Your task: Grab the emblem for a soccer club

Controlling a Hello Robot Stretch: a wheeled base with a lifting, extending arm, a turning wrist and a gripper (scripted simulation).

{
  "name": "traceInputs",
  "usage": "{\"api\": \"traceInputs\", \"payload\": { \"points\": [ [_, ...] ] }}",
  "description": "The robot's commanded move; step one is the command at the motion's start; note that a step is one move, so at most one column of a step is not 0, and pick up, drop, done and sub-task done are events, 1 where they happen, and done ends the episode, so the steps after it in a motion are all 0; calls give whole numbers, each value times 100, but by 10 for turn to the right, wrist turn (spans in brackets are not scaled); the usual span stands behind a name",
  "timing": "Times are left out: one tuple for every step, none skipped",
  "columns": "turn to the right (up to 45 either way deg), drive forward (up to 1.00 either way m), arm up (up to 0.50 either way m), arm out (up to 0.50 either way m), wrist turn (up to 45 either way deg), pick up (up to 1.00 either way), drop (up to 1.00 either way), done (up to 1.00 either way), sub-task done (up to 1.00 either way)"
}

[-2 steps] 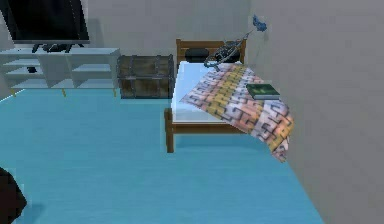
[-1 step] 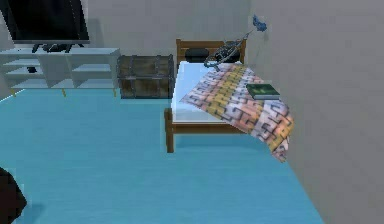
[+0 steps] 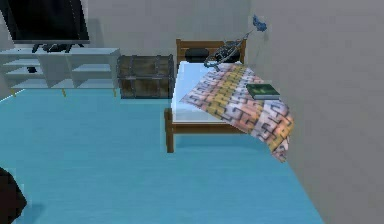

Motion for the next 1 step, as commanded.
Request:
{"api": "traceInputs", "payload": {
  "points": [
    [0, 0, 0, 0, 0, 0, 0, 100, 0]
  ]
}}
